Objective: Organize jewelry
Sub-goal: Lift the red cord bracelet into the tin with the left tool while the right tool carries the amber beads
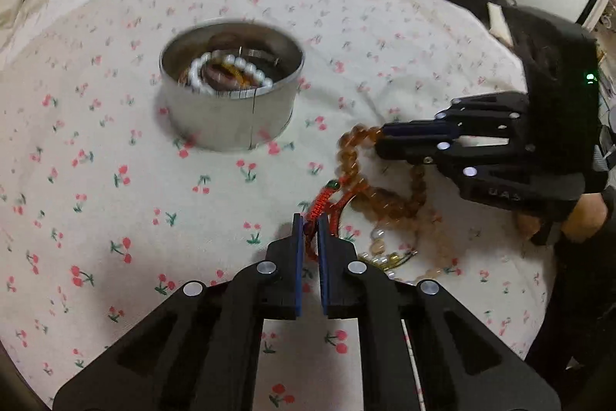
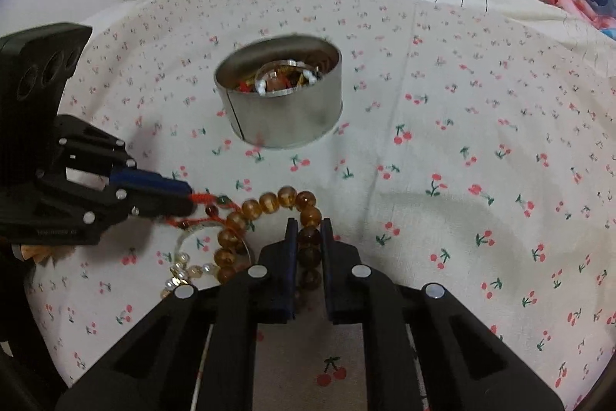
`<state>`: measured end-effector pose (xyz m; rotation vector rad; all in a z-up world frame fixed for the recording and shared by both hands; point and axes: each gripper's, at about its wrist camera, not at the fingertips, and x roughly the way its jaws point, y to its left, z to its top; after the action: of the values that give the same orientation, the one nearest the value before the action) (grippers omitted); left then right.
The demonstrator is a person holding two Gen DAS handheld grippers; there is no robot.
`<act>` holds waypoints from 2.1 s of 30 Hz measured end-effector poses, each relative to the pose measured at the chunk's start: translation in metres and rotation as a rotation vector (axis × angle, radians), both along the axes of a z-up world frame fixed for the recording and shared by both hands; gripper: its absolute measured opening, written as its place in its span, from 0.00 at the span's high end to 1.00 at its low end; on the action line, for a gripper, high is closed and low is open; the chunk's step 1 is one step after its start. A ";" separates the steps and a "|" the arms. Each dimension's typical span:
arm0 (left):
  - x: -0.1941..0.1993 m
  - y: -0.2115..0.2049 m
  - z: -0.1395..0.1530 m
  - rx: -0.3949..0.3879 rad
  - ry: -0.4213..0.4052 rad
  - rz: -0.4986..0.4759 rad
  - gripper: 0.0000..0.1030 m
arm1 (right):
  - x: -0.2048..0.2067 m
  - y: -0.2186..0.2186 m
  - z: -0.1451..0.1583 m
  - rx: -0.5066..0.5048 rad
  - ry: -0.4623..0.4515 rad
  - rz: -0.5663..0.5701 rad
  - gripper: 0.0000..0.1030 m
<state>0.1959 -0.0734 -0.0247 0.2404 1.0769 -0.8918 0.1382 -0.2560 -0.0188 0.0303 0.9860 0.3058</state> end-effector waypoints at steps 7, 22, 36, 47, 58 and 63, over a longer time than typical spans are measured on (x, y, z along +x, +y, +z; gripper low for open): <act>0.010 0.025 0.030 -0.101 -0.027 0.056 0.94 | -0.002 -0.016 0.020 0.138 -0.074 -0.033 0.88; 0.018 0.036 0.050 -0.157 -0.055 0.098 0.94 | -0.008 -0.032 0.052 0.413 -0.154 -0.025 0.88; 0.034 0.042 0.061 -0.191 -0.063 0.146 0.94 | -0.006 -0.039 0.070 0.507 -0.213 -0.031 0.88; 0.058 0.034 0.076 -0.222 -0.079 0.173 0.94 | 0.017 -0.042 0.090 0.584 -0.274 -0.027 0.88; 0.075 0.023 0.073 -0.228 -0.071 0.182 0.94 | 0.031 -0.044 0.085 0.605 -0.258 -0.052 0.88; 0.084 0.015 0.067 -0.232 -0.062 0.189 0.94 | 0.035 -0.042 0.084 0.604 -0.255 -0.056 0.88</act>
<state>0.2803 -0.0583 0.0425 -0.0269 0.9128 -0.8249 0.1731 -0.2983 0.0651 0.5549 0.6116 0.5332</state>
